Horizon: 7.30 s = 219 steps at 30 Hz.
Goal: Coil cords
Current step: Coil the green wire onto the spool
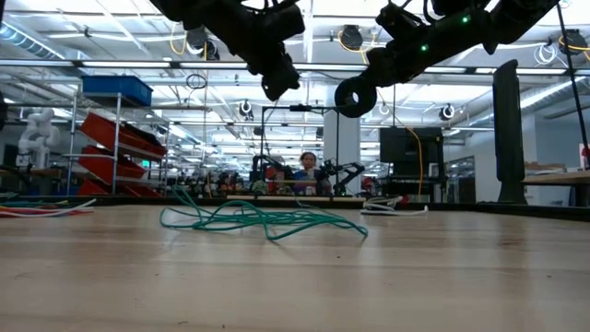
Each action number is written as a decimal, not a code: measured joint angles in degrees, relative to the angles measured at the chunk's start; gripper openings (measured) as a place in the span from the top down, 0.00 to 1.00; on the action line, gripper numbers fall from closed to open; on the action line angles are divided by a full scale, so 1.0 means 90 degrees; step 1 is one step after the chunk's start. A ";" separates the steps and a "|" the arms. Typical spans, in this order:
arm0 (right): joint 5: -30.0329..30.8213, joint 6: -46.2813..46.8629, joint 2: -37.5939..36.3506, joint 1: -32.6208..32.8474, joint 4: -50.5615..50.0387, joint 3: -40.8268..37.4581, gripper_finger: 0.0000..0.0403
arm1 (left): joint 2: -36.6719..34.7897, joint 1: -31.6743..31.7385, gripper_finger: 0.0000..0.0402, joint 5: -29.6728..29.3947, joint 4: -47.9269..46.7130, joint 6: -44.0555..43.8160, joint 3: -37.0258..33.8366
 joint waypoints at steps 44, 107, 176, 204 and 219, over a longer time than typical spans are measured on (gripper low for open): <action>-0.1542 0.1237 0.0634 -0.0377 0.2666 -0.0001 1.00 | 0.0934 0.1167 1.00 0.2551 0.0889 -0.2361 -0.0005; -0.0999 -0.0151 0.1984 -0.0804 0.2979 0.0223 1.00 | 0.1339 0.0649 1.00 0.2607 0.1357 -0.3517 0.0323; -0.2831 -0.0395 0.0463 -0.0663 -0.0002 0.0216 1.00 | 0.0795 0.0930 0.94 0.2747 -0.0436 -0.2109 0.0347; -0.2088 -0.0376 -0.0610 -0.0795 0.0039 0.0220 1.00 | 0.0805 0.1026 0.94 0.2566 -0.0358 -0.2014 0.0352; -0.1947 -0.0476 -0.0801 -0.0852 -0.0443 0.0218 1.00 | 0.0664 0.0938 0.94 0.2566 -0.0332 -0.1975 0.0253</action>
